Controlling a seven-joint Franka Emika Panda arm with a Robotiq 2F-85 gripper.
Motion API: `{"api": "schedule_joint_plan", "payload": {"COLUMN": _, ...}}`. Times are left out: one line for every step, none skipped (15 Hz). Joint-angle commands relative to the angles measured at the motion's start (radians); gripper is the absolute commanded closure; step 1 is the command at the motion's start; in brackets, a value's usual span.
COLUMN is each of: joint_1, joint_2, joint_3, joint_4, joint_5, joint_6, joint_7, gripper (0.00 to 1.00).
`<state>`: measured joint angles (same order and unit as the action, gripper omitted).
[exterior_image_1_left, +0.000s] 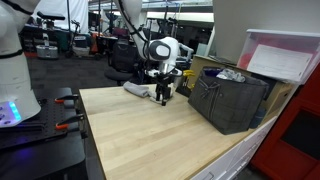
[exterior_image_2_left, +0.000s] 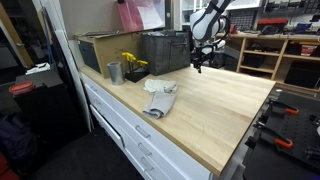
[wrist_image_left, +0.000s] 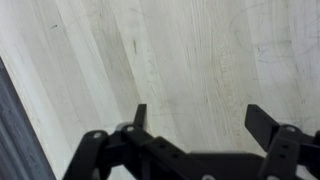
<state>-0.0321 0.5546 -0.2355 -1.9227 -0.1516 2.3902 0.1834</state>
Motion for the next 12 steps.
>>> {"api": "schedule_joint_plan", "payload": {"joint_1": -0.030, "joint_2": -0.056, "joint_3": 0.038, "joint_4": -0.040, "joint_5": 0.011, "joint_6": 0.036, "joint_7": -0.033, "gripper": 0.00}}
{"api": "schedule_joint_plan", "payload": {"joint_1": -0.040, "joint_2": -0.078, "joint_3": 0.047, "joint_4": -0.062, "joint_5": 0.024, "joint_6": 0.041, "joint_7": -0.043, "gripper": 0.00}}
{"api": "schedule_joint_plan", "payload": {"joint_1": -0.052, "joint_2": -0.102, "joint_3": 0.058, "joint_4": -0.087, "joint_5": 0.041, "joint_6": 0.048, "joint_7": -0.056, "gripper": 0.00}}
{"api": "schedule_joint_plan", "payload": {"joint_1": -0.061, "joint_2": -0.122, "joint_3": 0.067, "joint_4": -0.107, "joint_5": 0.054, "joint_6": 0.049, "joint_7": -0.070, "gripper": 0.00}}
{"api": "schedule_joint_plan", "payload": {"joint_1": -0.075, "joint_2": -0.151, "joint_3": 0.080, "joint_4": -0.138, "joint_5": 0.075, "joint_6": 0.050, "joint_7": -0.093, "gripper": 0.00}}
{"api": "schedule_joint_plan", "payload": {"joint_1": -0.093, "joint_2": -0.179, "joint_3": 0.094, "joint_4": -0.164, "joint_5": 0.104, "joint_6": 0.040, "joint_7": -0.124, "gripper": 0.00}}
{"api": "schedule_joint_plan", "payload": {"joint_1": -0.111, "joint_2": -0.212, "joint_3": 0.109, "joint_4": -0.192, "joint_5": 0.138, "joint_6": 0.029, "joint_7": -0.163, "gripper": 0.00}}
{"api": "schedule_joint_plan", "payload": {"joint_1": -0.126, "joint_2": -0.241, "joint_3": 0.120, "joint_4": -0.217, "joint_5": 0.169, "joint_6": 0.020, "joint_7": -0.199, "gripper": 0.00}}
{"api": "schedule_joint_plan", "payload": {"joint_1": -0.142, "joint_2": -0.270, "joint_3": 0.130, "joint_4": -0.240, "joint_5": 0.201, "joint_6": 0.014, "joint_7": -0.242, "gripper": 0.00}}
{"api": "schedule_joint_plan", "payload": {"joint_1": -0.153, "joint_2": -0.303, "joint_3": 0.136, "joint_4": -0.265, "joint_5": 0.226, "joint_6": 0.008, "joint_7": -0.279, "gripper": 0.00}}
{"api": "schedule_joint_plan", "payload": {"joint_1": -0.162, "joint_2": -0.333, "joint_3": 0.139, "joint_4": -0.284, "joint_5": 0.248, "joint_6": -0.004, "joint_7": -0.314, "gripper": 0.00}}
{"api": "schedule_joint_plan", "payload": {"joint_1": -0.168, "joint_2": -0.363, "joint_3": 0.138, "joint_4": -0.303, "joint_5": 0.264, "joint_6": -0.012, "joint_7": -0.342, "gripper": 0.00}}
